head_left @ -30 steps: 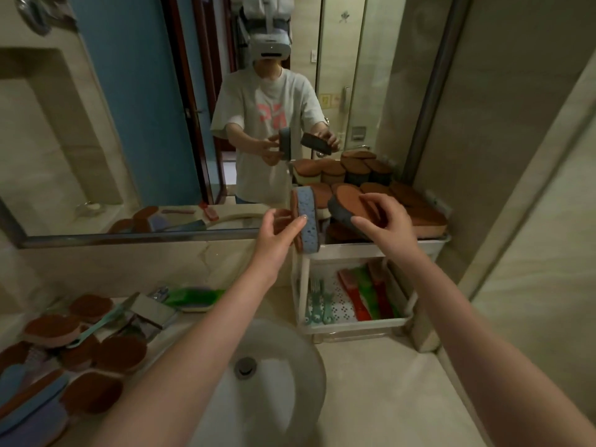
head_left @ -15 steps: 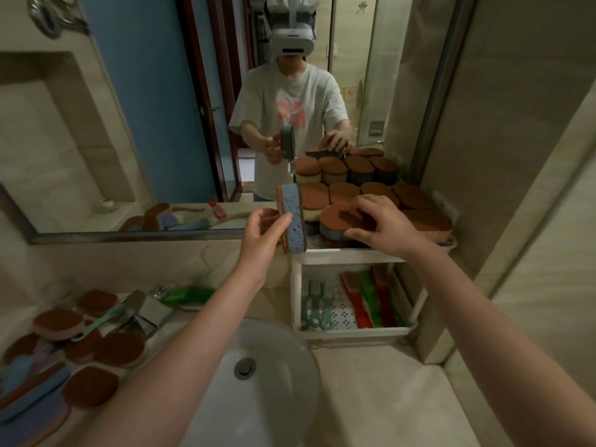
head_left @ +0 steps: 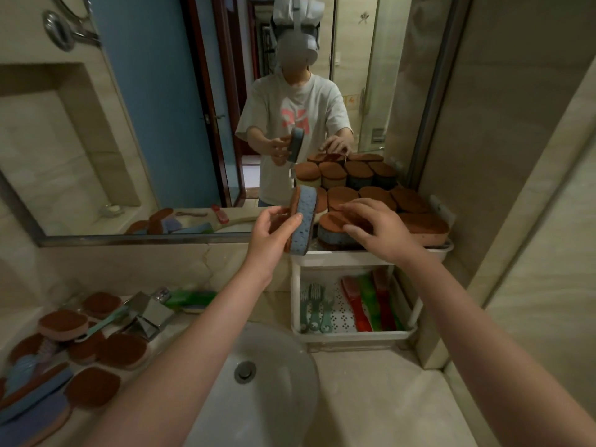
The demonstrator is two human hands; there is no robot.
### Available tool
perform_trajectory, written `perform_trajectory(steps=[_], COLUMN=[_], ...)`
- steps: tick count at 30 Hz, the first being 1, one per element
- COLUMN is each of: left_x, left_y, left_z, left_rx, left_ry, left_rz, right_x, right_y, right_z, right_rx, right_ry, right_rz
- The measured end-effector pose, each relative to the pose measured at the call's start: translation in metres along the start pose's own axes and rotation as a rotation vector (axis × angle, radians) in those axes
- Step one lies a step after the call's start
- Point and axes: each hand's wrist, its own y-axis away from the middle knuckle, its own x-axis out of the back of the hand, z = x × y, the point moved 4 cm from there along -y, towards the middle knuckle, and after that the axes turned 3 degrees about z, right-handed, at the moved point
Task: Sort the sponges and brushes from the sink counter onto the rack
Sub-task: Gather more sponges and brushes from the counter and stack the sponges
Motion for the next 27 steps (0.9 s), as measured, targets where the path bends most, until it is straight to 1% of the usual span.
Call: perform_trajectory(steps=[2, 4, 6, 7, 9, 11, 14, 16, 18, 19, 20, 21, 23, 24, 25, 27], left_x=[-0.009, -0.018, -0.030, -0.036, -0.049, -0.061, -0.081, -0.097, -0.111, -0.116, -0.119, -0.120, -0.121, -0.121, -0.122, -0.124], left_y=[-0.001, -0.004, -0.008, -0.010, -0.016, -0.020, -0.026, -0.030, -0.032, -0.034, -0.035, -0.035, -0.035, -0.035, -0.035, -0.037], left_z=[0.010, 0.021, 0.032, 0.037, 0.043, 0.049, 0.057, 0.059, 0.055, 0.052, 0.048, 0.042, 0.027, 0.019, 0.011, 0.002], left_rx=[-0.045, -0.089, -0.139, -0.154, -0.146, -0.144, -0.226, -0.264, -0.288, -0.309, -0.330, -0.340, -0.357, -0.371, -0.384, -0.401], left_ry=[-0.086, -0.193, -0.325, -0.363, -0.353, -0.304, -0.370, -0.370, -0.351, -0.366, -0.389, -0.410, -0.483, -0.534, -0.576, -0.618], left_rz=[-0.056, -0.159, -0.301, -0.363, -0.428, -0.448, -0.467, -0.486, -0.476, -0.440, -0.395, -0.355, -0.315, -0.318, -0.331, -0.356], right_x=[0.011, 0.020, 0.025, 0.027, 0.032, 0.037, 0.042, 0.046, 0.051, 0.054, 0.058, 0.062, 0.066, 0.067, 0.066, 0.062], right_y=[0.004, 0.008, 0.013, 0.016, 0.021, 0.025, 0.032, 0.036, 0.038, 0.040, 0.041, 0.042, 0.043, 0.042, 0.039, 0.030], right_z=[-0.006, -0.010, -0.012, -0.011, -0.007, 0.000, 0.017, 0.027, 0.034, 0.037, 0.040, 0.045, 0.055, 0.060, 0.066, 0.076], right_rx=[-0.069, -0.168, -0.241, -0.260, -0.258, -0.269, -0.342, -0.348, -0.357, -0.370, -0.384, -0.402, -0.478, -0.531, -0.579, -0.629], right_ry=[-0.278, -0.625, -0.896, -0.984, -1.059, -1.064, -1.086, -1.076, -1.078, -1.071, -1.032, -0.942, -0.698, -0.597, -0.523, -0.391], right_rz=[0.133, 0.157, 0.086, 0.034, -0.050, -0.061, -0.032, -0.013, 0.059, 0.122, 0.203, 0.300, 0.490, 0.555, 0.592, 0.587])
